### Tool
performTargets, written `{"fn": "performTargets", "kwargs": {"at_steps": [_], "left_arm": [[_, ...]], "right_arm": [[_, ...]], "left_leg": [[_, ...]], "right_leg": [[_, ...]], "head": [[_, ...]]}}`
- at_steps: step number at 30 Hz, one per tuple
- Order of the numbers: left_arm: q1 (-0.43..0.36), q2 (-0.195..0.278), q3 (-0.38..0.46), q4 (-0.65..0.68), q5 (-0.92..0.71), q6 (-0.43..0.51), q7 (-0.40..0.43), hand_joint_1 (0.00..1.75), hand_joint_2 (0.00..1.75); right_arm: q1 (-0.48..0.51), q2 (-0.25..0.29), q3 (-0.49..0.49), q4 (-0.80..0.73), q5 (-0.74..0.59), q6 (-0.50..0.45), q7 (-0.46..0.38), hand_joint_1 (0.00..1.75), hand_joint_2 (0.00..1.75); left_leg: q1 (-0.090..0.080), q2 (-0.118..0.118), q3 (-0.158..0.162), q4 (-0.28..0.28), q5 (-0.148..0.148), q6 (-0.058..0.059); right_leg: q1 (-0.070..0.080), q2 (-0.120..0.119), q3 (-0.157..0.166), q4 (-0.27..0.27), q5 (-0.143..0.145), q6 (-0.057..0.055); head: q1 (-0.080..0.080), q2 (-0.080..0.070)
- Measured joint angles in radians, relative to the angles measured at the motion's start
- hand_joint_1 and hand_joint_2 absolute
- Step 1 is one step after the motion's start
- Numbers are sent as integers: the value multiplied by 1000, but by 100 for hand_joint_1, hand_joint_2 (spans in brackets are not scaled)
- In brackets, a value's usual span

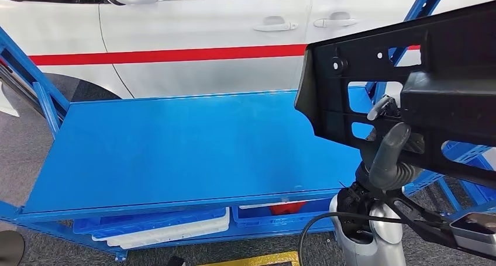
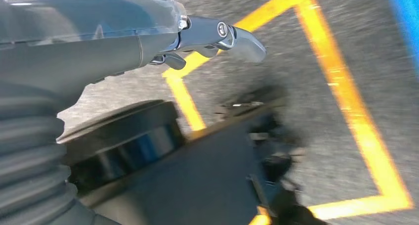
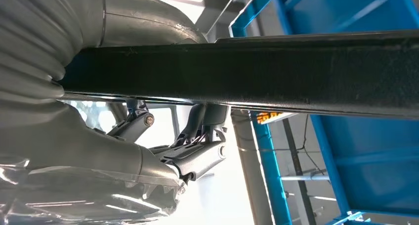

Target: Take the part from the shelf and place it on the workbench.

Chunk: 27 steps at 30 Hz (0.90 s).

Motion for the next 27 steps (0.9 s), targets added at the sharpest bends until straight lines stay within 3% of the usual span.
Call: {"fn": "performTargets", "kwargs": {"at_steps": [5, 9, 11, 13, 14, 15, 16, 18, 20, 24, 25, 27], "left_arm": [[1, 0, -8, 0, -44, -43, 86, 0, 175], [-2, 0, -21, 0, -58, -61, 110, 0, 175], [-5, -1, -29, 0, -64, -72, 121, 0, 175], [-6, -1, -35, 0, -70, -83, 131, 0, 175], [-5, -1, -37, 0, -72, -87, 135, 0, 175], [-4, -1, -40, 0, -74, -90, 137, 0, 175], [-4, -1, -43, 0, -74, -91, 138, 0, 175], [-4, -1, -50, 0, -74, -94, 142, 0, 175], [-5, -1, -54, 0, -74, -97, 146, 0, 175], [-3, 0, -56, 0, -72, -99, 150, 0, 175], [-2, 1, -57, 0, -71, -99, 150, 0, 175], [-1, 2, -58, 0, -68, -102, 151, 0, 175]], "right_arm": [[6, 1, -3, -14, -71, 48, -4, 175, 175], [17, 8, -15, -30, -90, 76, -6, 175, 175], [20, 13, -23, -36, -93, 88, -6, 175, 175], [25, 17, -31, -40, -93, 95, -6, 175, 175], [28, 19, -34, -41, -93, 97, -6, 175, 175], [31, 20, -36, -42, -93, 97, -6, 175, 175], [32, 22, -39, -42, -92, 97, -6, 175, 175], [33, 25, -43, -46, -89, 100, -5, 175, 175], [33, 30, -44, -50, -87, 106, -4, 175, 175], [33, 39, -49, -53, -86, 118, -1, 175, 175], [33, 41, -50, -53, -87, 122, -1, 175, 175], [32, 47, -50, -53, -88, 131, 0, 175, 175]], "left_leg": [[-5, -1, -2, 5, -2, 4], [-2, 1, -1, -7, 13, 16], [2, 4, -2, -21, 26, 25], [0, 5, -12, -21, 32, 29], [-1, 5, -18, -19, 34, 29], [-1, 5, -24, -15, 36, 28], [-2, 5, -30, -11, 38, 26], [-1, 5, -42, 0, 41, 23], [-3, 4, -52, 10, 45, 14], [-5, 2, -66, 15, 57, -13], [-4, 0, -75, 29, 39, -20], [5, -2, -104, 114, -44, -35]], "right_leg": [[-5, 0, 0, -3, 3, 5], [-6, 0, -2, 0, 0, 15], [-4, 4, -27, 60, -52, 15], [-4, 7, -79, 193, -130, 14], [-4, 7, -101, 253, -154, 14], [-4, 8, -110, 283, -159, 14], [-5, 7, -98, 272, -143, 13], [-6, 7, -26, 149, -86, 9], [-2, 8, 32, 41, -50, 1], [0, 8, 25, 11, -28, -19], [-3, 6, 17, 9, -19, -26], [-7, 3, -2, 6, 0, -36]], "head": [[0, 0], [0, 0], [0, 0], [0, 0], [0, 0], [0, 0], [0, 0], [0, 0], [0, 0], [0, 0], [0, 0], [0, 0]]}}
